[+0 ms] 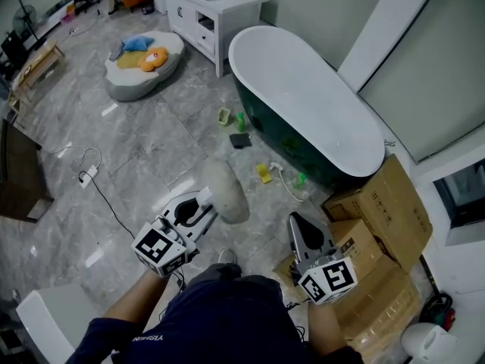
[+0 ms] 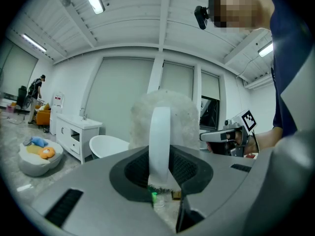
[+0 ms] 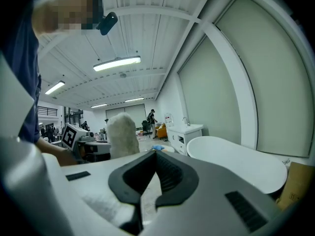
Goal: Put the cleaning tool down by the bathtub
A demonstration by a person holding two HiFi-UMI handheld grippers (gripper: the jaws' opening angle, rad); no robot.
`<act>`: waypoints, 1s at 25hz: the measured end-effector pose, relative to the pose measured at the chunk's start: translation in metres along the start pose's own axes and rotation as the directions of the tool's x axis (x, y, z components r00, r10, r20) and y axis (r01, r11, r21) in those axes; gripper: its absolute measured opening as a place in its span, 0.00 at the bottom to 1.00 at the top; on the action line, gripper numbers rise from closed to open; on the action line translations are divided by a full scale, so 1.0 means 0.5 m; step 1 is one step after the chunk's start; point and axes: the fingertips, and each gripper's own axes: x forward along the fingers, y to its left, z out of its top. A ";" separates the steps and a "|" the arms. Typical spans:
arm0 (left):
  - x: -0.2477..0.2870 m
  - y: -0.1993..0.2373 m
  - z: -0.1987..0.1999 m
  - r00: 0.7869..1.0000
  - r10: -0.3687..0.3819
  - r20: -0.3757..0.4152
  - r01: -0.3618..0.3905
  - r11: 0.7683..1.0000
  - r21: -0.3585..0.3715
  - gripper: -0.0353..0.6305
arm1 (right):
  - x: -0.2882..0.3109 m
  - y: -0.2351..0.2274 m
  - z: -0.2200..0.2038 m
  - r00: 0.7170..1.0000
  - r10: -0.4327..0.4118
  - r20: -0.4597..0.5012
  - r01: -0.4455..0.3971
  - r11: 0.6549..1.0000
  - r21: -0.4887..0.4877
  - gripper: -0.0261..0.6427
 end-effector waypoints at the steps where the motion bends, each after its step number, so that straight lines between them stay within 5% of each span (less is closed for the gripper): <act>1: 0.001 0.009 0.000 1.000 -0.001 -0.001 0.001 1.000 0.004 0.22 | 0.008 -0.002 0.003 1.000 -0.002 0.001 0.002 1.000 0.000 0.05; 25: 0.140 0.152 0.020 0.998 0.048 -0.032 -0.048 0.999 -0.012 0.22 | 0.182 -0.163 0.045 1.000 0.023 0.001 -0.023 0.999 0.026 0.05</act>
